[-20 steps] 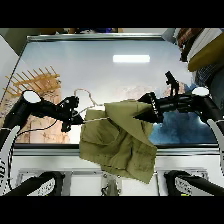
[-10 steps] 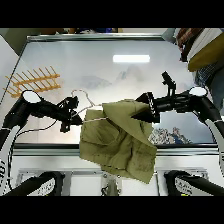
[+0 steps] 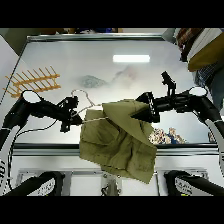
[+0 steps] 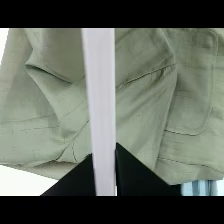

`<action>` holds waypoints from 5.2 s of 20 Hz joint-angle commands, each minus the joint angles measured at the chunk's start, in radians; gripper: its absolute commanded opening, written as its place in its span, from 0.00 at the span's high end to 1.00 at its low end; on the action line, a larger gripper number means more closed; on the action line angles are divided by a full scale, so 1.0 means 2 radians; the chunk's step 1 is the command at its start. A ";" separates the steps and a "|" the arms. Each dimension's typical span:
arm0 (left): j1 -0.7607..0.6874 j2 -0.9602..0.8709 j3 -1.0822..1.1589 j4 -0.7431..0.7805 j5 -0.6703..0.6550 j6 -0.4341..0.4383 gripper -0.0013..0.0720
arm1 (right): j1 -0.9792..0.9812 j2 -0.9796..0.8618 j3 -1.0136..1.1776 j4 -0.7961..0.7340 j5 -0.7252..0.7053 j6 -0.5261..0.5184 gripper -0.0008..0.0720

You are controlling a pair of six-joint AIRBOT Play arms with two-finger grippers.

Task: Fold the clothes and pants, and hang the long-sleeved shirts on hangers.

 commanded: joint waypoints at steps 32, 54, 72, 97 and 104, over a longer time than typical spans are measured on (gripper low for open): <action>0.000 0.000 0.000 0.001 0.012 -0.106 0.29 | 0.000 0.000 0.000 0.000 0.000 -0.194 0.97; 0.177 0.237 -0.057 0.001 0.167 -0.486 0.29 | -0.028 0.095 0.000 0.067 -0.120 0.028 0.98; -0.359 0.163 -0.118 0.341 0.356 -0.977 0.32 | -0.028 0.110 0.000 0.108 -0.194 0.059 0.98; -0.131 0.091 -0.111 0.258 0.496 -0.811 0.49 | -0.028 0.110 0.000 0.108 -0.194 0.061 0.97; -0.121 0.030 0.005 0.258 0.364 -0.873 0.13 | -0.028 0.110 0.000 0.108 -0.194 0.061 0.97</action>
